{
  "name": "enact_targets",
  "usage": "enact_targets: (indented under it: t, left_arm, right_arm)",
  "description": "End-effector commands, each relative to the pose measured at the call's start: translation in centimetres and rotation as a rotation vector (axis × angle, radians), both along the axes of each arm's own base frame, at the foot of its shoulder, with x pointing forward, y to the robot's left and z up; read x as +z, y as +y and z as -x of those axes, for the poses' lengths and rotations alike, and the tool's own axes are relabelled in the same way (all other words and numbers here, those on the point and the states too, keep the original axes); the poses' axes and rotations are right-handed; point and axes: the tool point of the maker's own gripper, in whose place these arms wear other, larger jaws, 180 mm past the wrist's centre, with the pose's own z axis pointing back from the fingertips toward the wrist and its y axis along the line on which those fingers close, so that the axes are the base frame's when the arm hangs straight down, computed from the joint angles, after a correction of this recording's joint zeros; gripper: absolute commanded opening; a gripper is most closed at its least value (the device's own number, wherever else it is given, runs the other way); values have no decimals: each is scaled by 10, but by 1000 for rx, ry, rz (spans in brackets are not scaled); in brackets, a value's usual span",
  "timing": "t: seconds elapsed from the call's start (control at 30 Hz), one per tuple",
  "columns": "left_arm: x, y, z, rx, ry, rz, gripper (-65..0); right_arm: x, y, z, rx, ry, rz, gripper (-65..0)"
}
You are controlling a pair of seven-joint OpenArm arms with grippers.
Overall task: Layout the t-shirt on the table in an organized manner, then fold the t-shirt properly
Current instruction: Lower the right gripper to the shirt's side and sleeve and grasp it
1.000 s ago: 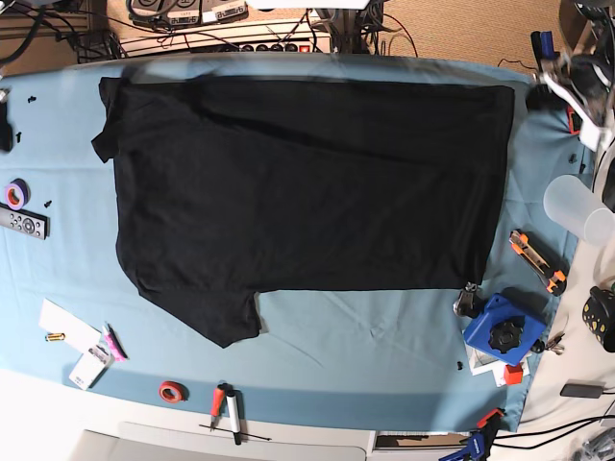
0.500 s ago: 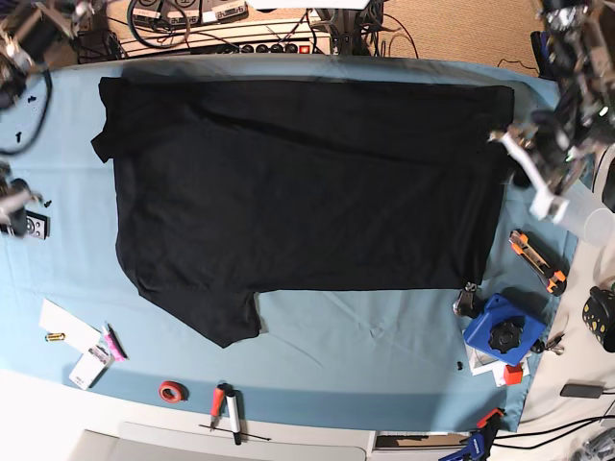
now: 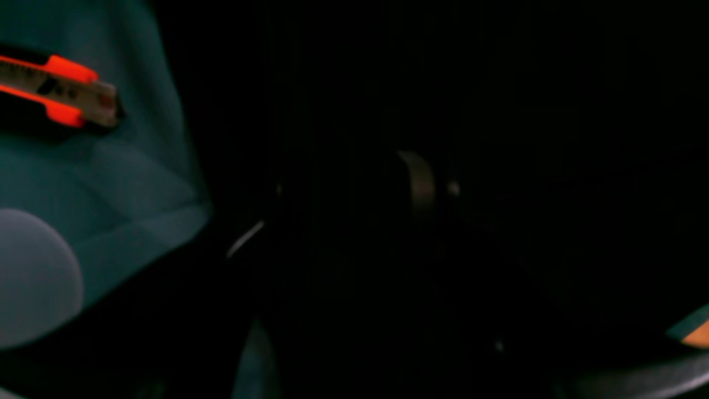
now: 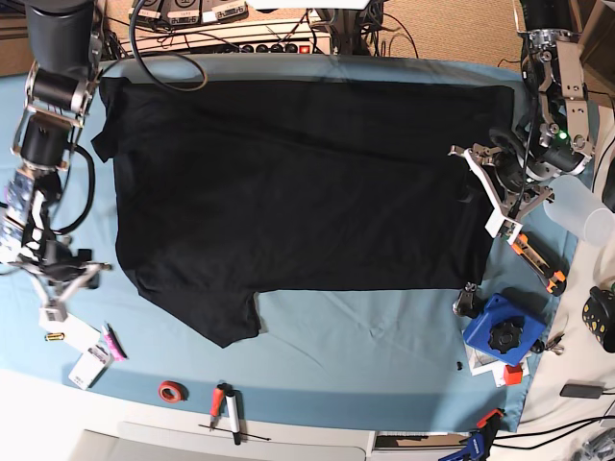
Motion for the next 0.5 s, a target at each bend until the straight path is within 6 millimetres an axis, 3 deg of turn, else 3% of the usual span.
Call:
enact_targets:
  t: [0.0,0.13,0.33,0.43,0.47]
  left_arm:
    - [13,-1,-9,0,-55,12,-391]
    - [13,-1,-9,0,-54,11,-391]
    - [13,0,-9,0,-54,10,-391]
    - [13,-1,-9,0,-54,11,-391]
    - [13,0,-9,-1,-54,11,-392]
  right_arm:
    - [8,0,-7,15,-14,14,-525]
    - [-30,15,8,85,119,110,-525]
    - [-59,30,29,102,208,104,-533]
    - [-66,31,40,100,276,107,-650]
    - [-66,30,42,100,289,110,-650]
